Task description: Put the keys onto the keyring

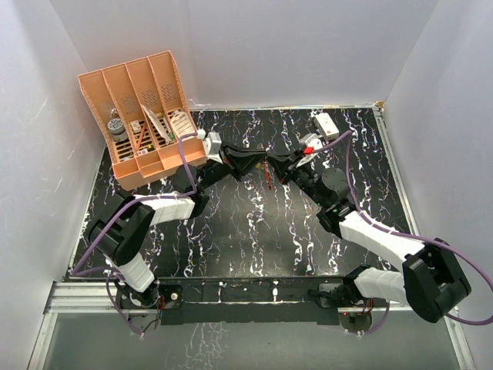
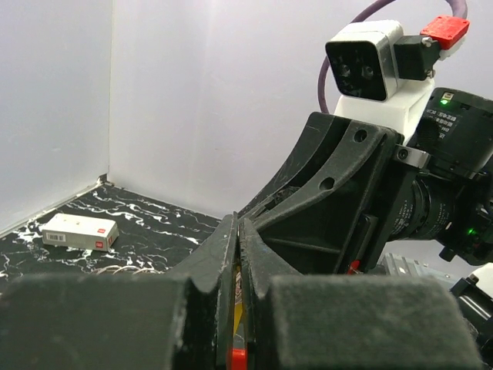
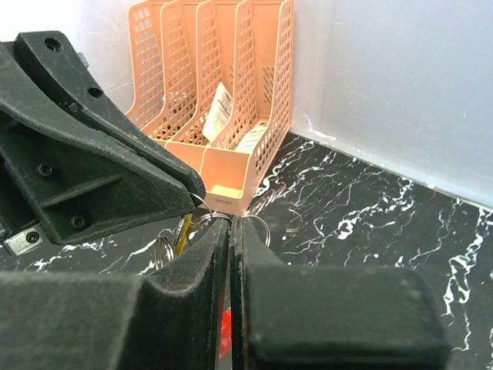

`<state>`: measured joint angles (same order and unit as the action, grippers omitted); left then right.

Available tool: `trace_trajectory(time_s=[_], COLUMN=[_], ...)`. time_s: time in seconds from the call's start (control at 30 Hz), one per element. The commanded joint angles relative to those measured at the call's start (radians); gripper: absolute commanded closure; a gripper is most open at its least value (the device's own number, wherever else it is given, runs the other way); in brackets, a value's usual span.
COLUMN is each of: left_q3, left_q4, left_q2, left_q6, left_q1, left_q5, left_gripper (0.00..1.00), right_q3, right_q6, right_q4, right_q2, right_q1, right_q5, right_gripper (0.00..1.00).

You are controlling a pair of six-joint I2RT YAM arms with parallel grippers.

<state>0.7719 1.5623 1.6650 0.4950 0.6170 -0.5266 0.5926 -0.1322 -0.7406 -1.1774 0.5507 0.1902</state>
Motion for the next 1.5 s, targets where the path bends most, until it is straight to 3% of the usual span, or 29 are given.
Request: trace_trajectory(time_s=[0.0, 0.57, 1.47], left_q3=[0.069, 0.111, 0.196], left_q4=[0.087, -0.065, 0.113], left_q2=[-0.023, -0.043, 0.107], left_q6=[0.01, -0.018, 0.165], left_q1=[0.001, -0.031, -0.073], left_q5=[-0.033, -0.084, -0.176], left_gripper=[1.0, 1.0, 1.0], right_q3=[-0.012, -0.115, -0.099], right_q6=[0.123, 0.312, 0.308], right_q4=[-0.038, -0.121, -0.183], right_q2=[0.021, 0.062, 0.003], right_q1=[0.006, 0.006, 0.013], right_q5=[0.044, 0.17, 0.292], right_gripper=[0.98, 0.99, 0.99])
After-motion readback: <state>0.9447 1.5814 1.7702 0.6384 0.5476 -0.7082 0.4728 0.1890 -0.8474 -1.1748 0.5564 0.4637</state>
